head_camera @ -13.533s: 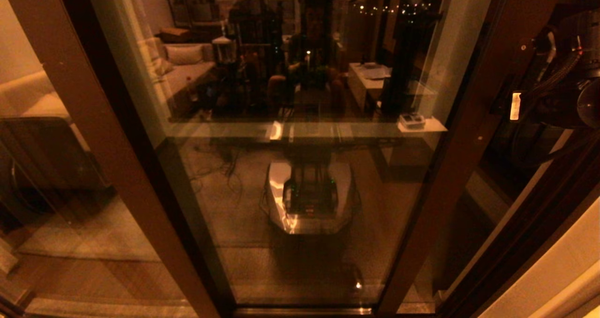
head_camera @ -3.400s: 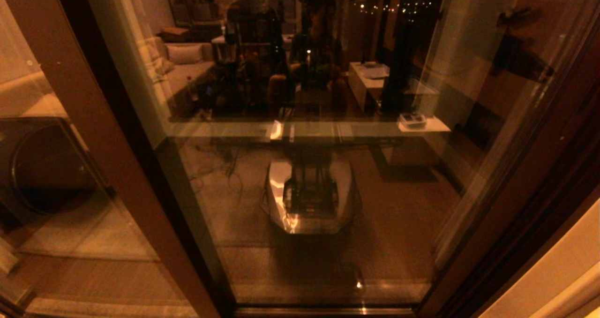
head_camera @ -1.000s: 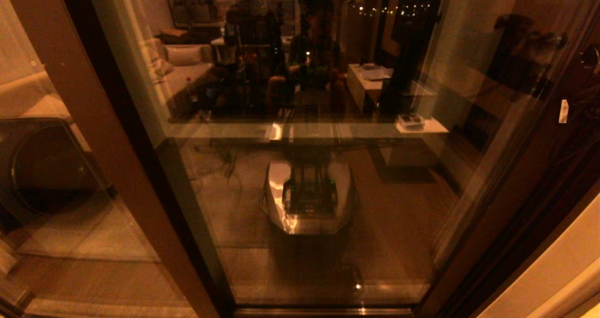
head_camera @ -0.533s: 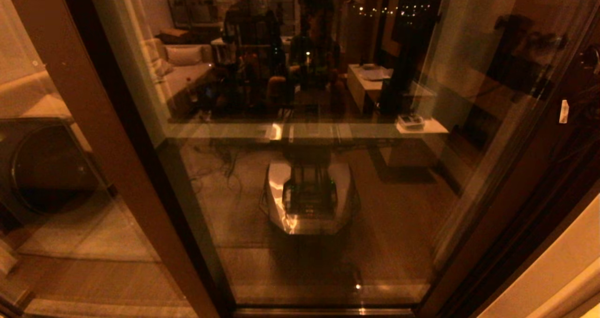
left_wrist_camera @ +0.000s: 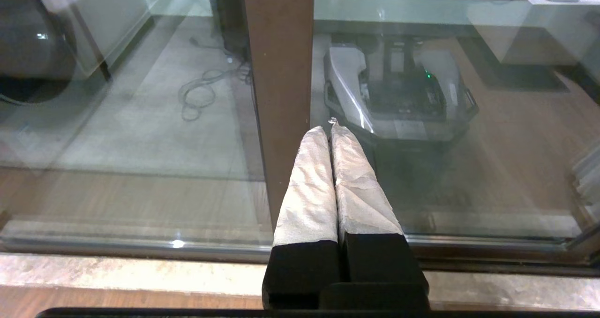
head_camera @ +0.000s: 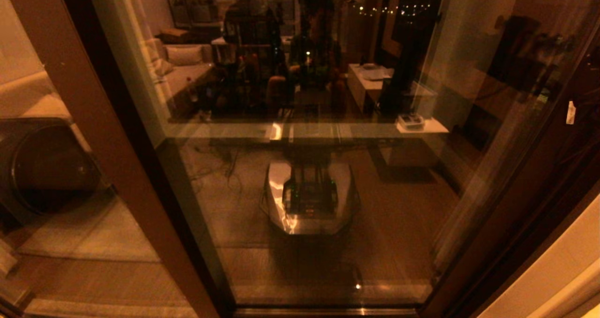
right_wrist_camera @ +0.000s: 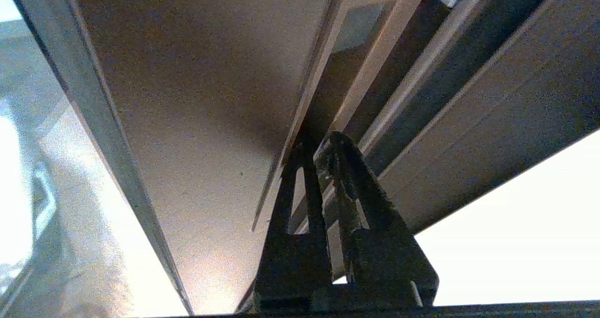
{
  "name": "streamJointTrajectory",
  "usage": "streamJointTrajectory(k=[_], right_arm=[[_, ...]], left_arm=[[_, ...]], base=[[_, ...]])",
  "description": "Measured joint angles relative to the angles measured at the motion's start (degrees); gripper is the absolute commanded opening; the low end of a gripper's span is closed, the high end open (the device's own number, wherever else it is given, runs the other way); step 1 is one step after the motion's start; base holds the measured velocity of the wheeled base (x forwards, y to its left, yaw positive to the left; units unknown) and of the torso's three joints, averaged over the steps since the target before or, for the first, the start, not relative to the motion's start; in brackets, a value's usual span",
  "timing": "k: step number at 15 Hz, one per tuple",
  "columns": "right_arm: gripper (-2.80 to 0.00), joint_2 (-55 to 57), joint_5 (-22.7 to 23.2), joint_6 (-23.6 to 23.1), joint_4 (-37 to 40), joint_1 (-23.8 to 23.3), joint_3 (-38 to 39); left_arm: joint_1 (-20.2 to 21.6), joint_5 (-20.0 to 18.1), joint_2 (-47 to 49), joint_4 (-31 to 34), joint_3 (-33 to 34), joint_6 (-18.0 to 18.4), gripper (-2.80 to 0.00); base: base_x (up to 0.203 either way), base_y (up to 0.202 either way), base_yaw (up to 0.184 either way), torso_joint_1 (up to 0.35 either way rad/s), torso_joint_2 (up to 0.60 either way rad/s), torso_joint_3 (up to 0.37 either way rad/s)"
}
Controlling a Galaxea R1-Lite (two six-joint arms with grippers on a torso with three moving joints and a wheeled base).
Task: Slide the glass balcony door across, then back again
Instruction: Close the slid door
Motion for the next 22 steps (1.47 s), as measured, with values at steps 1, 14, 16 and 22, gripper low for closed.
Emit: streamJointTrajectory(k=[1,14,16,22], right_arm=[[-2.8,0.11,0.02,-0.12,0.02,-0.4,-0.1],[-2.8,0.4,0.51,-0.32,0.33,-3.27,-0.93],[-2.8,-0.41,0.68,-0.28,0.17,-3.32,0.09],[-2.8,-2.92,1.38,-0.3,0.48,-2.6,2.22]], left_arm=[[0.0,-0.02,0.0,-0.02,0.0,0.02,-2.8],[0.0,0.0,0.0,0.0,0.0,0.0,-2.8],[0.0,-0.02,0.0,0.0,0.0,0.02,-2.8],[0.0,0.0,0.0,0.01,0.0,0.01,-2.8]], base=[[0.0,0.0,0.0,0.0,0.0,0.0],[0.0,0.0,0.0,0.0,0.0,0.0],[0.0,0.0,0.0,0.0,0.0,0.0],[0.0,0.0,0.0,0.0,0.0,0.0]])
